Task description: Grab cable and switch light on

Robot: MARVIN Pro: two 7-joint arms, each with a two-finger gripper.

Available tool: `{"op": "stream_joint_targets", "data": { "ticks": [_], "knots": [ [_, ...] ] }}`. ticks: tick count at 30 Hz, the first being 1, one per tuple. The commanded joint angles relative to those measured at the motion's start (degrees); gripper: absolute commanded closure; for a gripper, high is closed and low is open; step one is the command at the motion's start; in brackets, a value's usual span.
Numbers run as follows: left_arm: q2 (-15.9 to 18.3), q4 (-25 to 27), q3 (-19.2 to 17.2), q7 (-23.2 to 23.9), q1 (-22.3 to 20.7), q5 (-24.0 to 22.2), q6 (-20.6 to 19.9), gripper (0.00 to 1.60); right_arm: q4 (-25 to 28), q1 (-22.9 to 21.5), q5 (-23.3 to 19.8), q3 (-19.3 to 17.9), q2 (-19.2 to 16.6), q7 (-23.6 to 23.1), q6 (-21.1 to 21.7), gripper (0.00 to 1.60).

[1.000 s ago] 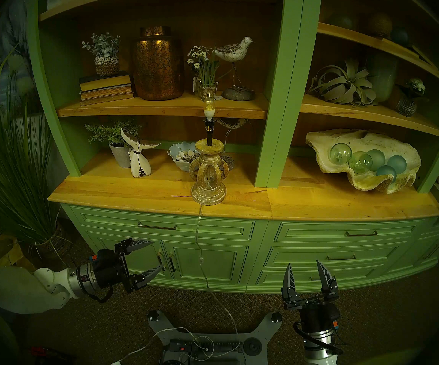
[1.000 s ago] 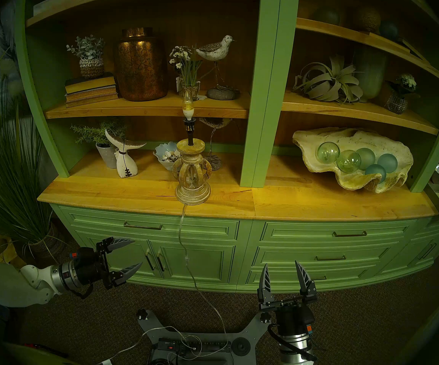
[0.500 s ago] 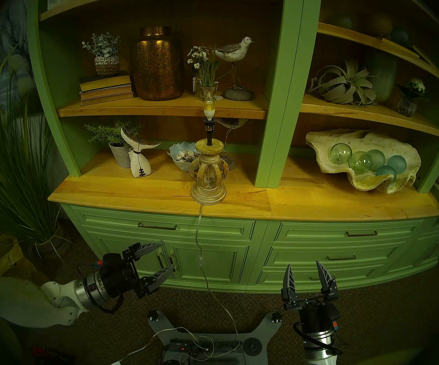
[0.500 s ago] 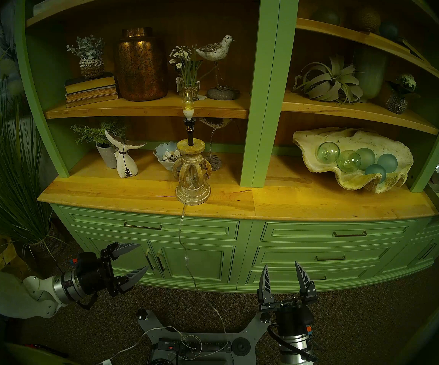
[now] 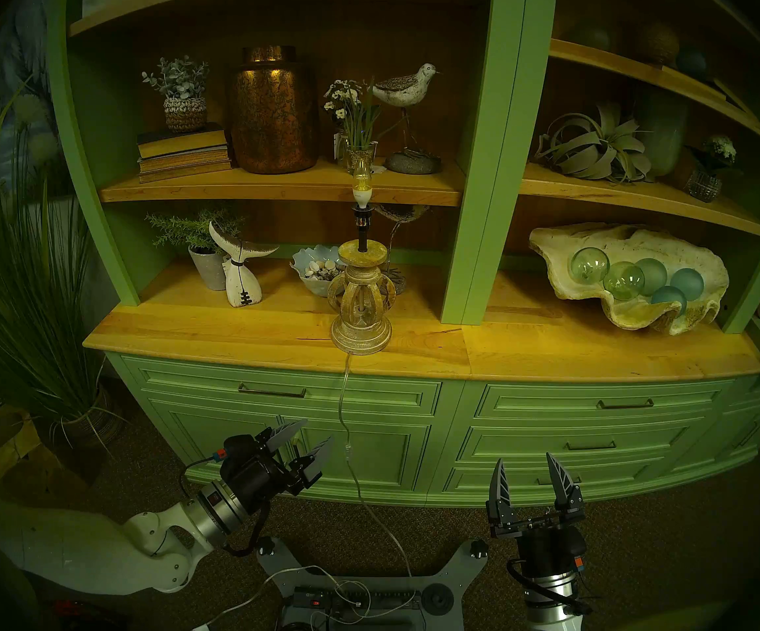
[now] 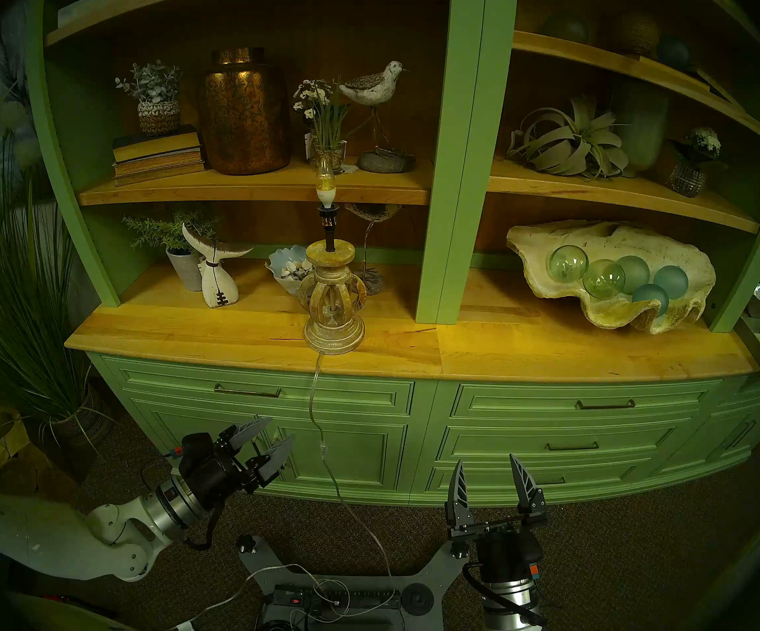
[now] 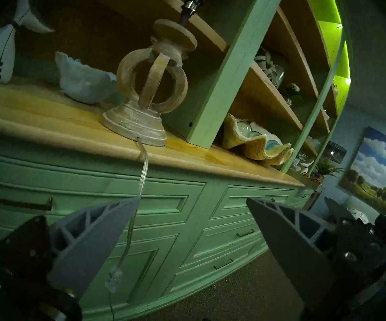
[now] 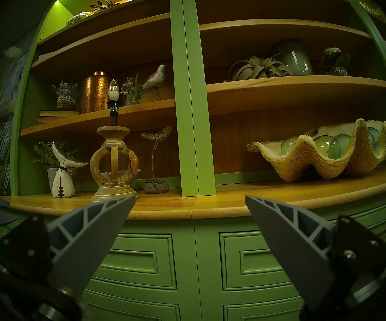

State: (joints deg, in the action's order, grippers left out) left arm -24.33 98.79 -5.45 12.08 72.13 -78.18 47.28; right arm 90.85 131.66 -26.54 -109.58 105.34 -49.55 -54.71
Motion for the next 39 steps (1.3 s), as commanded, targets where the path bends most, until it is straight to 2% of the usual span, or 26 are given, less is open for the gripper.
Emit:
{"op": "stream_joint_targets", "data": {
  "ticks": [1, 2, 3, 7, 10, 17, 33, 37, 38, 39],
  "knots": [
    [-5.31, 0.58, -1.11, -6.71, -1.65, -0.41, -2.91, 0.00, 1.11, -0.54, -0.10, 0.03, -0.14, -0.05, -0.29, 0.00],
    [-6.06, 0.45, -1.09, -8.89, -1.68, -0.56, -3.62, 0.00, 1.08, -0.56, -0.11, 0.03, -0.15, -0.05, -0.29, 0.00],
    [-6.57, -0.10, -1.20, -8.44, -1.78, -0.83, -4.35, 0.00, 1.07, -0.57, -0.11, 0.03, -0.16, -0.06, -0.29, 0.00],
    [-9.17, -1.12, -0.68, -14.86, -1.91, -0.19, -7.17, 0.00, 0.97, -0.63, -0.13, 0.03, -0.20, -0.06, -0.29, 0.00],
    [-10.98, -2.26, -0.23, -17.64, -1.87, 0.28, -9.11, 0.00, 0.92, -0.66, -0.14, 0.03, -0.22, -0.06, -0.29, 0.00],
    [-14.94, -5.23, -0.19, -25.84, -3.32, 2.69, -13.50, 0.00, 0.81, -0.75, -0.18, 0.04, -0.27, -0.07, -0.29, 0.00],
    [-25.18, -10.82, 0.34, -46.92, -8.05, 13.29, -25.40, 0.00, 0.98, -0.79, -0.28, 0.06, -0.34, -0.12, -0.29, 0.00],
    [-27.29, -12.51, 0.78, -50.94, -8.49, 16.27, -28.48, 0.00, 1.13, -0.74, -0.31, 0.08, -0.33, -0.14, -0.29, 0.00],
    [-28.09, -12.92, 0.95, -53.40, -8.65, 17.41, -29.61, 0.00, 1.20, -0.71, -0.32, 0.08, -0.33, -0.15, -0.29, 0.00],
    [-28.35, -13.36, 0.78, -53.40, -8.73, 17.86, -30.24, 0.00, 1.25, -0.69, -0.33, 0.09, -0.32, -0.15, -0.29, 0.00]
  ]
}}
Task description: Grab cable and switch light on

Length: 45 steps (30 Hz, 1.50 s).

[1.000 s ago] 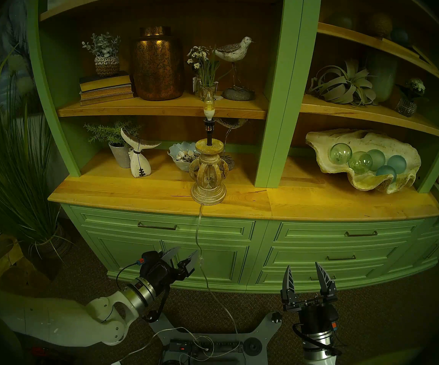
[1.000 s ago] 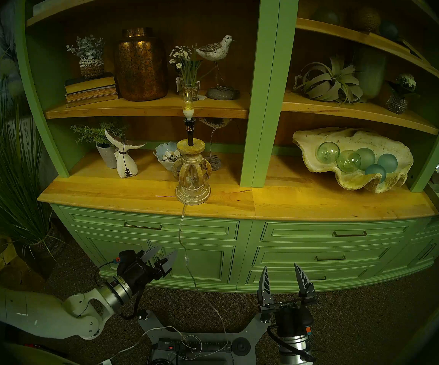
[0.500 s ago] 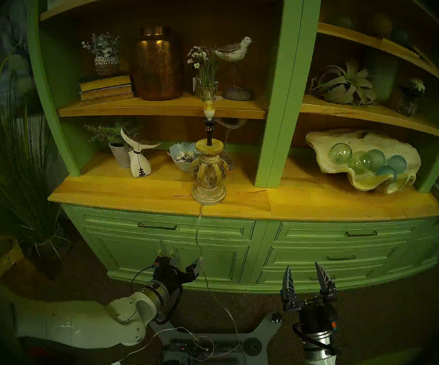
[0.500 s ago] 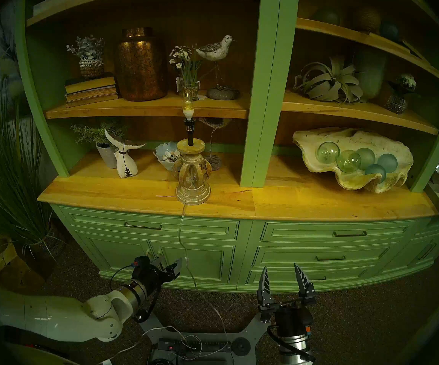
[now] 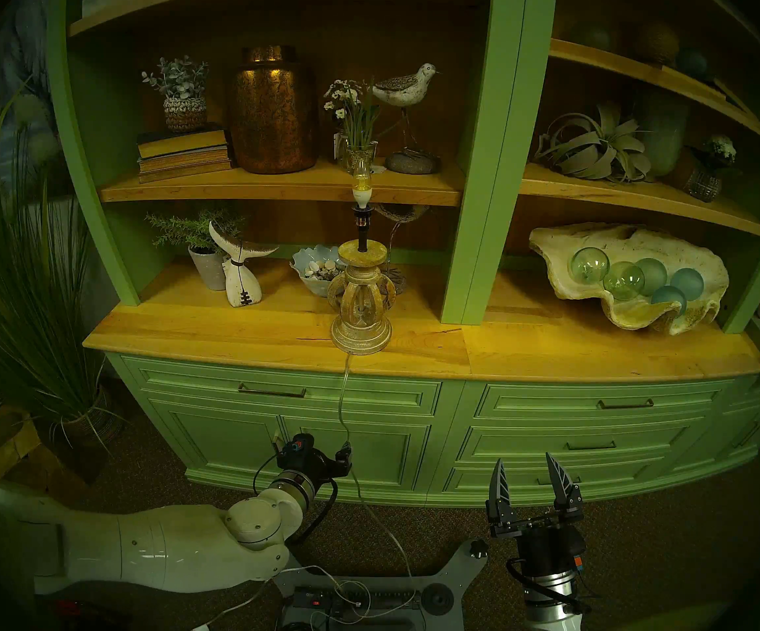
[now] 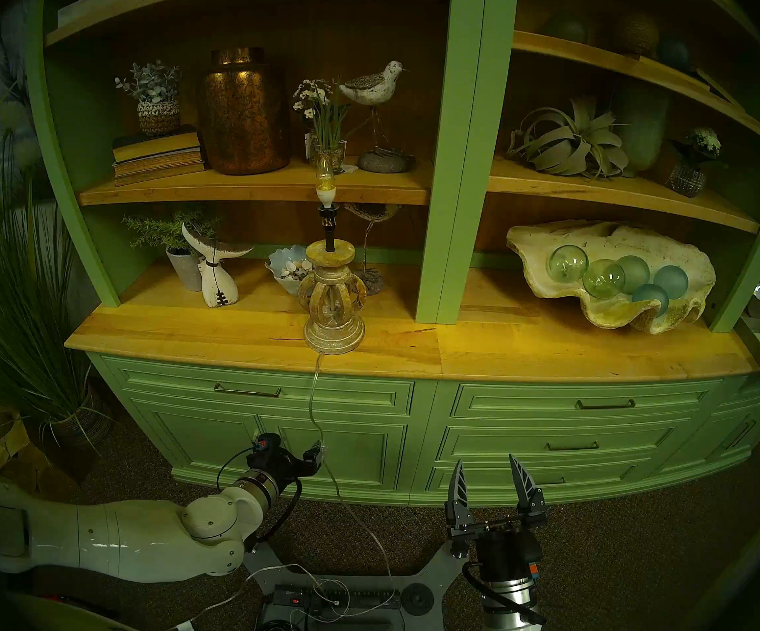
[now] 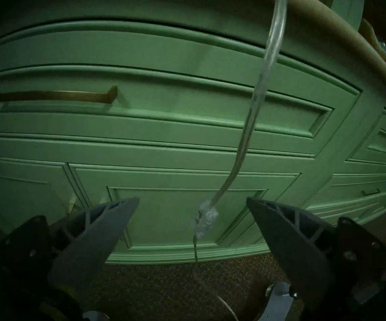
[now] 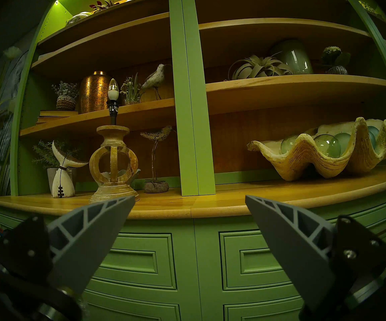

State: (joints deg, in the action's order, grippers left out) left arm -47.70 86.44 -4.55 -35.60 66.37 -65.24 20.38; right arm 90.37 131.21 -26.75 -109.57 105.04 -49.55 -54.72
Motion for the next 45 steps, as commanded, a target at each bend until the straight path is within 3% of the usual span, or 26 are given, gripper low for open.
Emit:
{"op": "stream_joint_targets", "data": {
  "ticks": [1, 11, 14, 19, 24, 29, 40, 43, 45],
  "knots": [
    [-5.29, -1.26, -0.11, -6.65, -3.08, 5.56, -3.97, 0.00, 1.76, -0.22, -0.13, 0.09, -0.02, -0.15, -0.28, 0.00],
    [-10.09, -3.81, -2.08, -18.48, -1.24, 10.86, -8.40, 0.00, 2.34, 0.10, -0.16, 0.14, 0.09, -0.19, -0.28, 0.00],
    [-11.71, -4.66, -4.24, -22.30, 0.72, 9.79, -7.18, 0.00, 2.56, 0.23, -0.14, 0.16, 0.14, -0.18, -0.28, 0.00],
    [-13.21, -5.86, -6.84, -26.93, 3.63, 6.92, -1.29, 0.00, 2.86, 0.41, -0.04, 0.16, 0.24, -0.13, -0.28, 0.00],
    [-12.72, -4.78, -9.50, -23.97, 5.53, 5.78, 2.28, 0.00, 2.97, 0.47, 0.02, 0.16, 0.28, -0.10, -0.28, 0.00],
    [-12.10, -3.37, -8.75, -19.60, 5.03, 4.07, 5.68, 0.00, 2.99, 0.49, 0.02, 0.16, 0.29, -0.09, -0.27, 0.00],
    [-6.97, 0.92, -6.21, -15.72, 3.70, 4.94, 0.42, 0.00, 3.13, 0.56, 0.15, 0.13, 0.37, -0.04, -0.18, 0.00],
    [-6.62, -0.66, -6.10, -13.25, 4.42, 4.36, 1.53, 0.00, 3.17, 0.58, 0.20, 0.12, 0.40, -0.01, -0.15, 0.00],
    [-6.95, -2.55, -6.77, -9.81, 5.16, 3.34, 4.73, 0.00, 3.15, 0.57, 0.18, 0.13, 0.39, -0.02, -0.16, 0.00]
  ]
}}
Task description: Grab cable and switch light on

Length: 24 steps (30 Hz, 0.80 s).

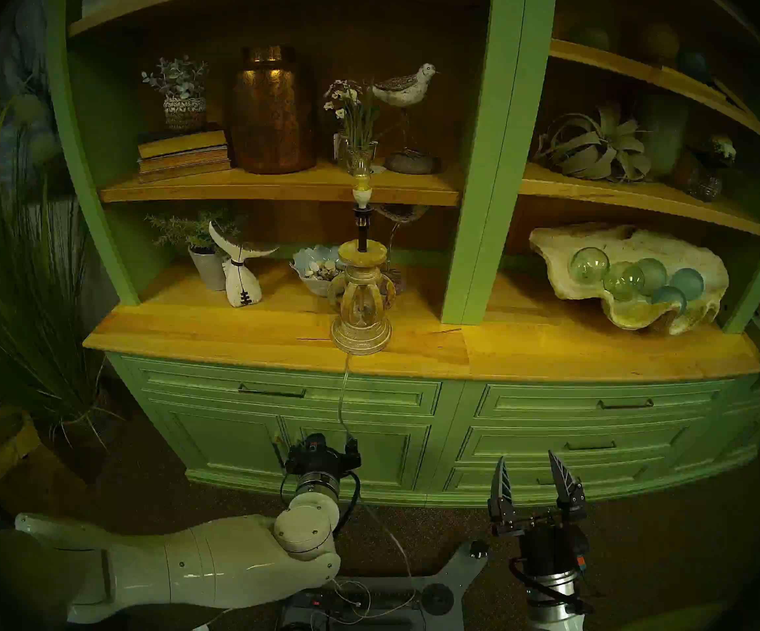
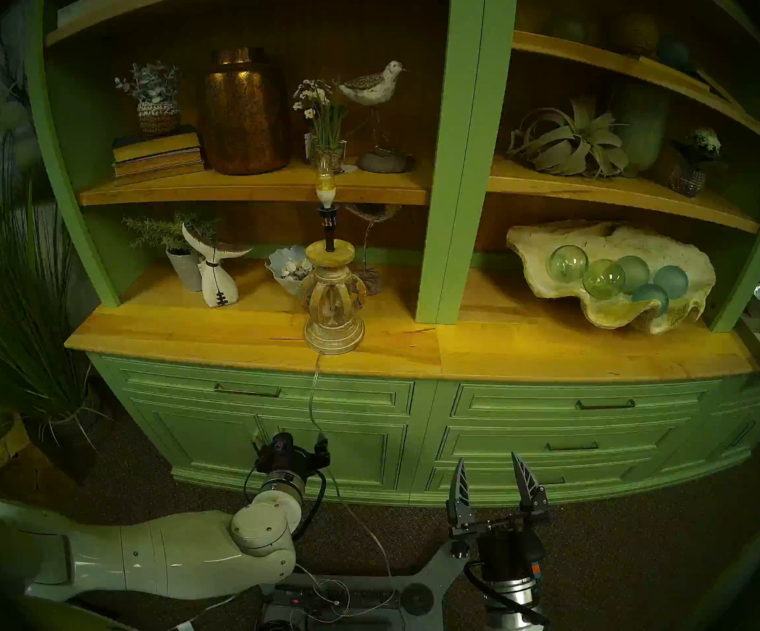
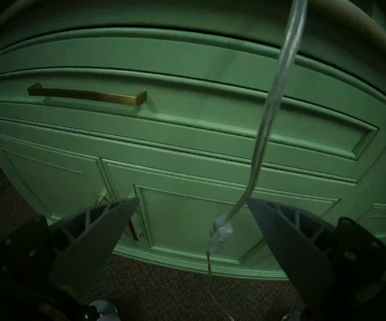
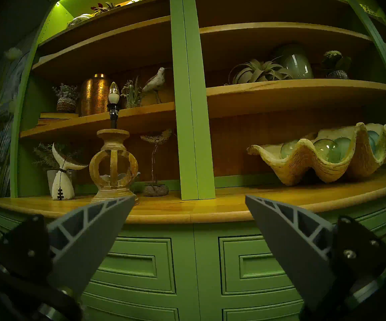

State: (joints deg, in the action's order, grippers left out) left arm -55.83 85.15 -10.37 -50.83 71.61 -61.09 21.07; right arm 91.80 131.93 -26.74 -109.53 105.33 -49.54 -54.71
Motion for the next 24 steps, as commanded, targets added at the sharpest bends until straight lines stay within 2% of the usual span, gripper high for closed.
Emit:
{"op": "stream_joint_targets", "data": {
  "ticks": [1, 7, 14, 24],
  "knots": [
    [0.16, -3.11, -0.24, 7.09, -0.62, -1.30, 5.85, 0.00, 1.70, -0.16, 0.15, 0.09, 0.09, -0.04, -0.18, 0.00],
    [-2.64, -5.99, 0.32, 12.27, -1.75, 0.62, 7.35, 0.00, 1.56, -0.23, 0.07, 0.10, 0.03, -0.08, -0.26, 0.00],
    [-4.37, -6.51, 1.27, 17.58, -3.78, 1.93, 5.88, 0.00, 1.49, -0.27, 0.04, 0.10, 0.02, -0.10, -0.29, 0.00],
    [-3.96, -9.71, 0.97, 20.51, -3.24, 1.27, 6.04, 0.00, 1.74, -0.14, 0.20, 0.07, 0.13, -0.03, -0.15, 0.00]
  ]
}}
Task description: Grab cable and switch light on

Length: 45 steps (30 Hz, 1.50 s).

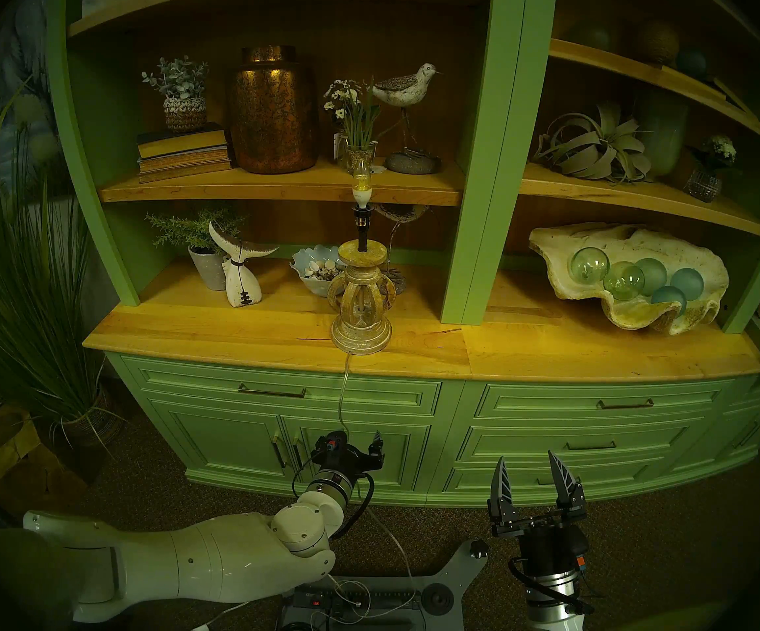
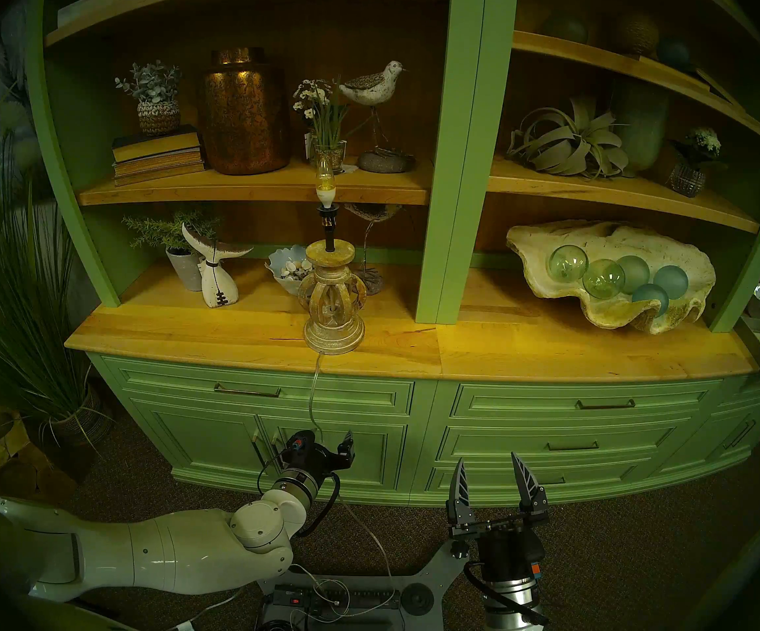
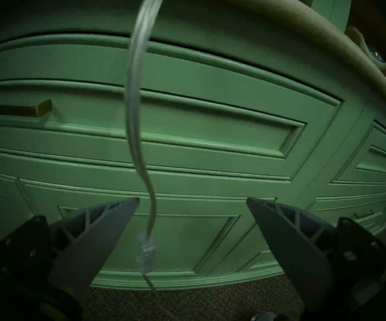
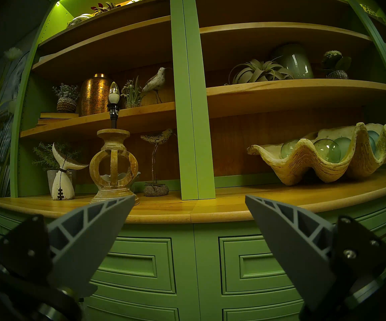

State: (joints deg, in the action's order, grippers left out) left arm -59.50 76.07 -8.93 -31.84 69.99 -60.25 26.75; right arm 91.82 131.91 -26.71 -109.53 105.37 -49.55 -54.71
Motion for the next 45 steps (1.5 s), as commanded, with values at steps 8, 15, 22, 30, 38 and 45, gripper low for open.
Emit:
{"op": "stream_joint_targets", "data": {
  "ticks": [8, 15, 22, 30, 38, 45],
  "knots": [
    [-1.24, -5.29, -1.40, 2.35, -1.48, 0.66, 2.77, 0.00, 1.69, -0.14, 0.15, 0.07, 0.08, -0.04, -0.16, 0.00],
    [-4.39, -9.41, -1.98, 4.07, -2.47, 0.05, 2.77, 0.00, 1.59, -0.19, 0.09, 0.08, 0.04, -0.08, -0.22, 0.00],
    [-7.99, -14.40, -2.53, 7.04, -2.79, -1.17, 3.00, 0.00, 1.55, -0.21, 0.07, 0.08, 0.03, -0.08, -0.24, 0.00],
    [-10.07, -19.07, -2.84, 9.26, -2.37, -2.09, 4.73, 0.00, 1.65, -0.16, 0.12, 0.07, 0.06, -0.06, -0.19, 0.00],
    [-9.07, -18.76, -2.79, 11.14, -2.08, -2.51, 5.60, 1.60, 1.70, -0.14, 0.16, 0.06, 0.09, -0.04, -0.15, 0.00],
    [-5.67, -15.81, -3.20, 16.93, -1.24, -3.05, 8.85, 1.60, 1.65, -0.16, 0.12, 0.07, 0.07, -0.07, -0.18, 0.00]
  ]
}}
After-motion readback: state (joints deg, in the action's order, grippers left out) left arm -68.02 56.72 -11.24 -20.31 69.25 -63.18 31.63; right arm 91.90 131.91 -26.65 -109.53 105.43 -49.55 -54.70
